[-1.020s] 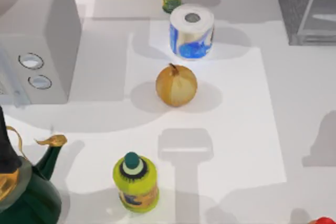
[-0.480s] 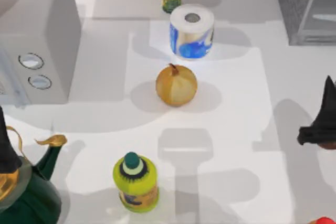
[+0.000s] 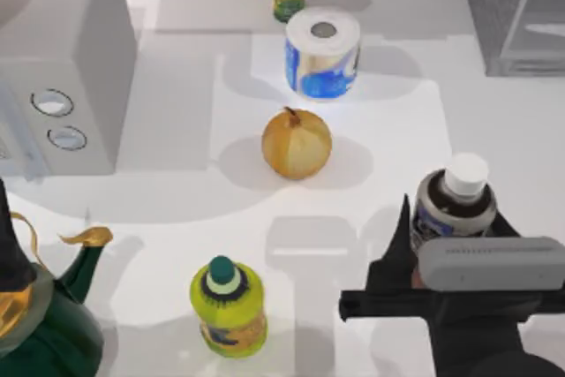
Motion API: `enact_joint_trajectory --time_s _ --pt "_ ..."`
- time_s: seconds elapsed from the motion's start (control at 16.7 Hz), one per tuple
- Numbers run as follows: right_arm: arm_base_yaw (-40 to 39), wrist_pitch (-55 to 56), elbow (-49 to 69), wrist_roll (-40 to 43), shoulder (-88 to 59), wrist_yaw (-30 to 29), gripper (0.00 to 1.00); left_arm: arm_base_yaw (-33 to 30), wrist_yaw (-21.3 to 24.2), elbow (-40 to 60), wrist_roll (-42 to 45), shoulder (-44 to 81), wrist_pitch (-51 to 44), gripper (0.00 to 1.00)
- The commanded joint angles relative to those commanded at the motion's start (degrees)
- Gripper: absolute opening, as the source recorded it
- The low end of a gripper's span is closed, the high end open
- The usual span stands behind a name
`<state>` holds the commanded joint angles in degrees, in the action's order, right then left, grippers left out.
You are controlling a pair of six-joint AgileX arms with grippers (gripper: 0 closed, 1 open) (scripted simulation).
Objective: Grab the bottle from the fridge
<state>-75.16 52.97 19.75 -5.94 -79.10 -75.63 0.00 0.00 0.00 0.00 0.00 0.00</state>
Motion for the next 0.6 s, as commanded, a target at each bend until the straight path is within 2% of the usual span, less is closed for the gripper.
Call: enact_joint_trajectory --time_s 0.18,0.3,0.6 --pt "-7.38 4.39 2.51 -1.32 -8.48 -7.71 0.0 0.0 0.0 0.0 0.0 0.0 0.0 1.0" --pt "-9.95 5.87 3.42 -1.82 -11.39 -10.42 0.0 0.0 0.0 0.0 0.0 0.0 0.0 1.0" --pt "-10.2 5.95 3.36 -2.01 -11.81 -10.74 0.0 0.0 0.0 0.0 0.0 0.0 0.0 1.0"
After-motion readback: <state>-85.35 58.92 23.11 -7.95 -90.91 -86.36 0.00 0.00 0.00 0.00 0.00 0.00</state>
